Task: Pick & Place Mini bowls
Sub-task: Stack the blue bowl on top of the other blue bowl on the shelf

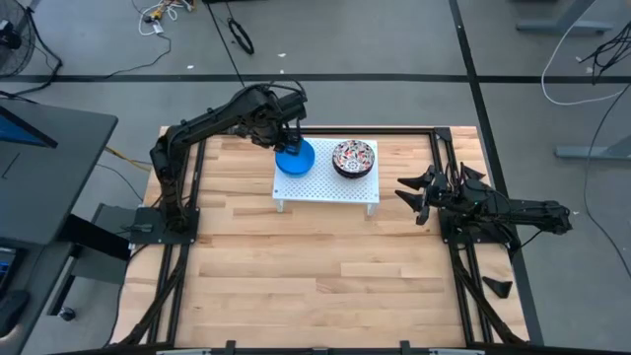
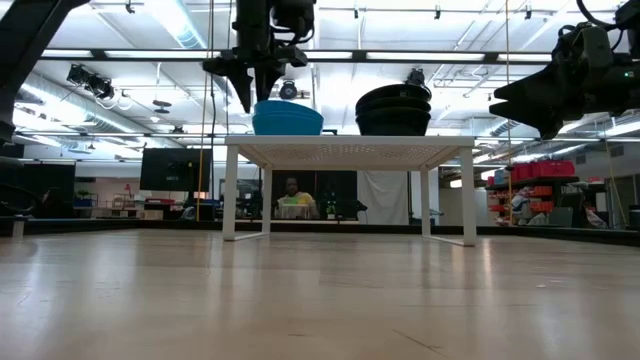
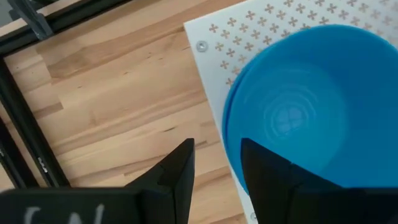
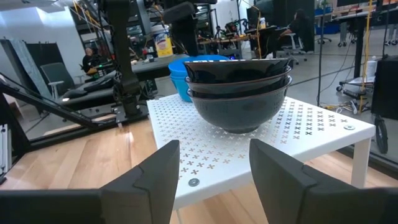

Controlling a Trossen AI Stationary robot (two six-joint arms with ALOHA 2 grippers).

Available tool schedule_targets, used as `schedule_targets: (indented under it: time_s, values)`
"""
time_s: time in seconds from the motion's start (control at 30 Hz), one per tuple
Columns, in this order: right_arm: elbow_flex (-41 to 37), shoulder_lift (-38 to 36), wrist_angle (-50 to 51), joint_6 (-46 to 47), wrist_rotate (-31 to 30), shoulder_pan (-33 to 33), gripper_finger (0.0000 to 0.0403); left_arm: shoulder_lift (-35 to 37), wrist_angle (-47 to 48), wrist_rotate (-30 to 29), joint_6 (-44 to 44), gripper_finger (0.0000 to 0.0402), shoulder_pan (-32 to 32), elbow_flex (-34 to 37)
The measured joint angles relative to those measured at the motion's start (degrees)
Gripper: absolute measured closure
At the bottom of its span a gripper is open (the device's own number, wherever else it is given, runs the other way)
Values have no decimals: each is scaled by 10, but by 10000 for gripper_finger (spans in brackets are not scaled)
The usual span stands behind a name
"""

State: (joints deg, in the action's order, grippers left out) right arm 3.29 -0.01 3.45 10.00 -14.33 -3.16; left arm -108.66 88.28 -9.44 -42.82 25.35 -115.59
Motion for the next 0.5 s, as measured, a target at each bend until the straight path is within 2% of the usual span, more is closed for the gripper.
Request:
schedule_targets:
  time_s: [0.5]
  values:
    - [0, 0, 0, 0, 0, 0, 207, -21, 14, 1, -1, 266, -7, 0]
